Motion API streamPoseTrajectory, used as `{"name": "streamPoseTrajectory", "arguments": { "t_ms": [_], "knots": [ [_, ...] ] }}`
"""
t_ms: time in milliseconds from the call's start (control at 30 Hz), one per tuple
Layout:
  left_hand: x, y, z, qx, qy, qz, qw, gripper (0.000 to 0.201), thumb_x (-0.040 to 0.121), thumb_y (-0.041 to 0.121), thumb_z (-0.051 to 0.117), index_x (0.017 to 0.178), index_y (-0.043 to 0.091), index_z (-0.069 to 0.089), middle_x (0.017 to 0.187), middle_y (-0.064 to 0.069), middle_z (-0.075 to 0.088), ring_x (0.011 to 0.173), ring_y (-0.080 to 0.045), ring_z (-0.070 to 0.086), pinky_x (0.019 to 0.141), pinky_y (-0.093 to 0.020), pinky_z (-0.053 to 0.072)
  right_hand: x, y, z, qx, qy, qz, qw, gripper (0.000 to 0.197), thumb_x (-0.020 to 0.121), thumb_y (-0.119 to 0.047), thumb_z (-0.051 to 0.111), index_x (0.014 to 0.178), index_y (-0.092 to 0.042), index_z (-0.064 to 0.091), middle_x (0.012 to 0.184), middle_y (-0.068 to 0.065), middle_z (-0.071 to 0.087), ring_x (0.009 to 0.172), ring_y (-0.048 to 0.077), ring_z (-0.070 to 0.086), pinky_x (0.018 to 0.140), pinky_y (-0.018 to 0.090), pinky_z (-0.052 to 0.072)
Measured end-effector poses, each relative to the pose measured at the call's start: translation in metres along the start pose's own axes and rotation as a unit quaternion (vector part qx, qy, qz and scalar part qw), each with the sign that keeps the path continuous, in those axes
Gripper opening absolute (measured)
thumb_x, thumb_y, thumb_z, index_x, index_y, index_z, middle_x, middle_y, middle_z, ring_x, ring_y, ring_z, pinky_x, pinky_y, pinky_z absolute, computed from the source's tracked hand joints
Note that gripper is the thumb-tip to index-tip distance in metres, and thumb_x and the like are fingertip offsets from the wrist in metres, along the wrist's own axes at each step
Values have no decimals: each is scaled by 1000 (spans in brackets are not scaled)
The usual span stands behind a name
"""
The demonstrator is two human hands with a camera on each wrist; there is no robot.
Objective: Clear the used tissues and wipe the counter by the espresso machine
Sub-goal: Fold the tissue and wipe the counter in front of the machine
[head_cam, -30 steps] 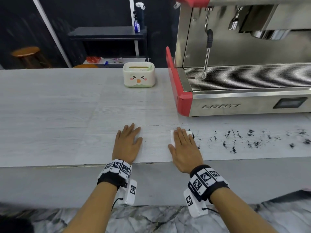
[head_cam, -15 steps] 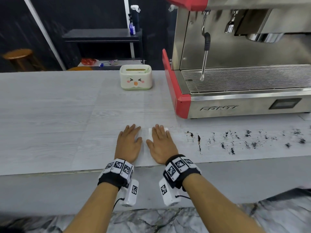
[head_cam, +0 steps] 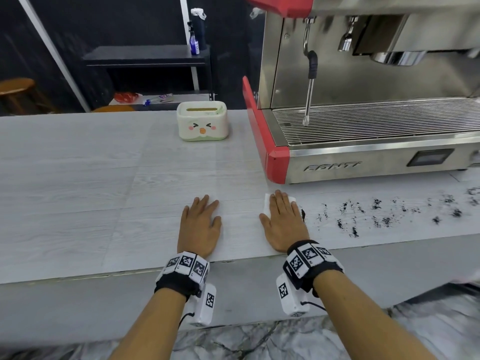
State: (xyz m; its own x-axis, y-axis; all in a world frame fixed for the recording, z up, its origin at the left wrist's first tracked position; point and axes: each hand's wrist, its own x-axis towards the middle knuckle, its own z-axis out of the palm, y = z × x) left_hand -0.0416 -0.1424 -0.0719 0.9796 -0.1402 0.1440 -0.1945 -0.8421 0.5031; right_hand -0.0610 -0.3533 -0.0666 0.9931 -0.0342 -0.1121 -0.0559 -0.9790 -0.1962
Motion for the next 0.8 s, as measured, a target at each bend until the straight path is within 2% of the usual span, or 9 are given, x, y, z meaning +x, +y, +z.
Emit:
{"name": "streamPoseTrajectory", "arguments": {
  "t_ms": [233, 400, 500, 633, 800],
  "knots": [
    [2, 2, -1, -23, -2, -16, 1000, 46, 94, 24, 43, 140, 22, 41, 156, -1, 25, 146, -19, 14, 120, -39, 5, -7, 22, -14, 33, -9, 58, 998, 63, 101, -40, 18, 150, -3, 2, 160, 12, -3, 148, 24, -4, 121, 40, 0],
    [6, 18, 1, -39, -4, -9, 999, 47, 95, 24, 43, 141, 22, 38, 156, -1, 24, 146, -18, 13, 119, -37, 4, -4, 6, -22, 31, 18, -11, 999, 62, 101, -38, 19, 150, -3, 7, 160, 15, -1, 148, 26, -1, 120, 41, 1],
    [10, 32, 7, -44, 1, 1, 999, 47, 94, 24, 44, 141, 23, 38, 155, -1, 26, 146, -18, 14, 119, -36, 5, 4, -15, -19, 28, -5, -58, 998, 63, 100, -40, 19, 150, -4, 4, 160, 13, -4, 148, 25, -6, 120, 42, -1],
    [13, 42, 18, -45, -1, 0, 999, 48, 93, 23, 46, 141, 22, 38, 155, -2, 27, 146, -20, 16, 118, -37, 6, 16, -24, -10, 24, -27, -70, 997, 65, 100, -40, 23, 150, -5, 2, 160, 11, -5, 148, 23, -7, 120, 40, -3],
    [10, 42, 29, -2, 2, 5, 1000, 48, 93, 27, 43, 140, 21, 40, 154, -4, 28, 145, -22, 18, 118, -40, 10, 24, -9, -9, 4, -22, -59, 998, 66, 100, -42, 22, 150, -5, 0, 160, 11, -6, 147, 22, -9, 120, 40, -4]
  ]
}}
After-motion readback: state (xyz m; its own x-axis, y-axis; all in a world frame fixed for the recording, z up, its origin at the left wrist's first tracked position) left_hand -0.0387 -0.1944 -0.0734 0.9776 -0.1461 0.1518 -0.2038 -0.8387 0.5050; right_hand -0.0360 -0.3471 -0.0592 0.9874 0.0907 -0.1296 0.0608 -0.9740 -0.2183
